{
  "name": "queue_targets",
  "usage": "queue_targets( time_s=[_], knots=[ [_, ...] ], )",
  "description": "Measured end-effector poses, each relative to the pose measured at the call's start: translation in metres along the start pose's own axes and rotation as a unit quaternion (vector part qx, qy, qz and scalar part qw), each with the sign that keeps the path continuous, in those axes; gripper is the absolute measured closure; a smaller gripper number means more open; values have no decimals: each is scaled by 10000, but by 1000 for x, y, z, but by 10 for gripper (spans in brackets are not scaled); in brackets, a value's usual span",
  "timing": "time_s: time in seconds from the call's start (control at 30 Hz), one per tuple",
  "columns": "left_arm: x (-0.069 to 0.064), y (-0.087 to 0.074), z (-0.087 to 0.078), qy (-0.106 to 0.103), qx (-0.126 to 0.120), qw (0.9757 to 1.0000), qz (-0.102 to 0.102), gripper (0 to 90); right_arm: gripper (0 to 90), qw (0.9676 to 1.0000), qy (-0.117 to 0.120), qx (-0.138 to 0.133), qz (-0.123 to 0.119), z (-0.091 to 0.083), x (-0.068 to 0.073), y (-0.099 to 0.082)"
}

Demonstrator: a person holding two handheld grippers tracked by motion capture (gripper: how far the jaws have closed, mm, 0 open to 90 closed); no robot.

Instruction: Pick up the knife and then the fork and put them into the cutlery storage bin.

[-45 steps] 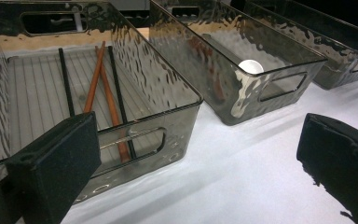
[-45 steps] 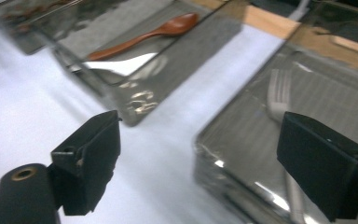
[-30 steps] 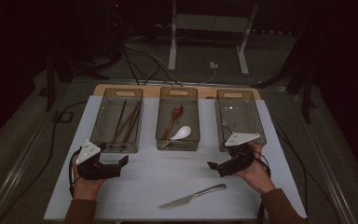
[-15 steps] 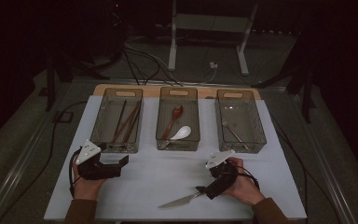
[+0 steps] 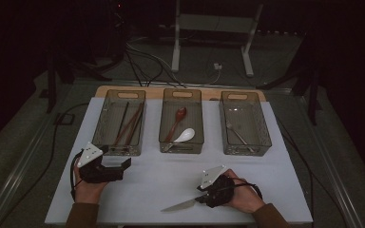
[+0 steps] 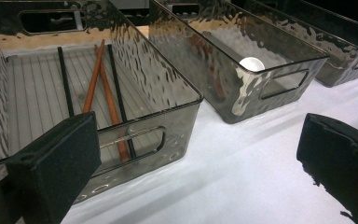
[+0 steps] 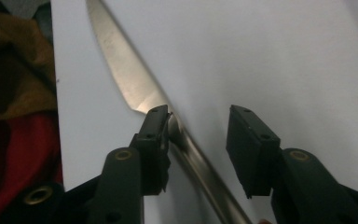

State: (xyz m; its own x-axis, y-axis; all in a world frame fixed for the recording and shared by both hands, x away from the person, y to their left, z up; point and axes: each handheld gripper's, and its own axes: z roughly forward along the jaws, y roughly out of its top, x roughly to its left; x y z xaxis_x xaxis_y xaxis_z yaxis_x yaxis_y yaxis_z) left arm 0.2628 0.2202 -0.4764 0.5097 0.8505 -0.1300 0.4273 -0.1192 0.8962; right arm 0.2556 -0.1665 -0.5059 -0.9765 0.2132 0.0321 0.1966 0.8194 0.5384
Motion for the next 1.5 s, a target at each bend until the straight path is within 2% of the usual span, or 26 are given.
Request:
queue_targets(
  time_s=[0.03,0.13,0.2,0.27,0.3,0.47,0.63,0.83,0.97,1.07,1.2,1.27,1.5],
  knots=[
    [0,0,0,6,1,10000,-1,6,663,9999,97,14,-44,1,1,0],
    [0,0,0,7,5,10000,-5,6,749,9998,104,16,-148,0,1,0],
    [0,0,0,-5,-5,10000,-1,6,783,9999,120,20,-98,-1,-3,-1],
    [0,0,0,-3,-3,10000,3,6,800,9999,-11,104,-18,-2,-5,-1],
    [0,0,0,2,-3,10000,-4,6,795,9998,-100,141,-34,-2,-7,-2],
    [1,0,-1,7,-11,10000,-10,6,802,9993,-243,170,238,-4,-14,-5],
    [1,0,-1,6,-8,10000,-10,6,797,9981,-282,211,514,-7,-22,-8],
    [0,0,1,-11,6,10000,3,6,789,9968,-413,425,527,-5,-20,-1],
    [-1,0,1,-15,11,10000,5,6,789,9958,-465,415,676,-4,-19,-1],
    [-1,0,2,-15,20,10000,-2,6,794,9952,-608,413,647,-3,-14,-1],
    [-2,1,1,-24,4,10000,11,6,803,9948,-684,429,621,-3,-12,-1],
    [-2,1,1,-21,6,10000,4,6,805,9940,-659,332,802,-3,-13,-3],
    [0,0,1,-22,9,10000,-14,6,807,9949,-733,127,679,-7,-12,-7]
  ],
)
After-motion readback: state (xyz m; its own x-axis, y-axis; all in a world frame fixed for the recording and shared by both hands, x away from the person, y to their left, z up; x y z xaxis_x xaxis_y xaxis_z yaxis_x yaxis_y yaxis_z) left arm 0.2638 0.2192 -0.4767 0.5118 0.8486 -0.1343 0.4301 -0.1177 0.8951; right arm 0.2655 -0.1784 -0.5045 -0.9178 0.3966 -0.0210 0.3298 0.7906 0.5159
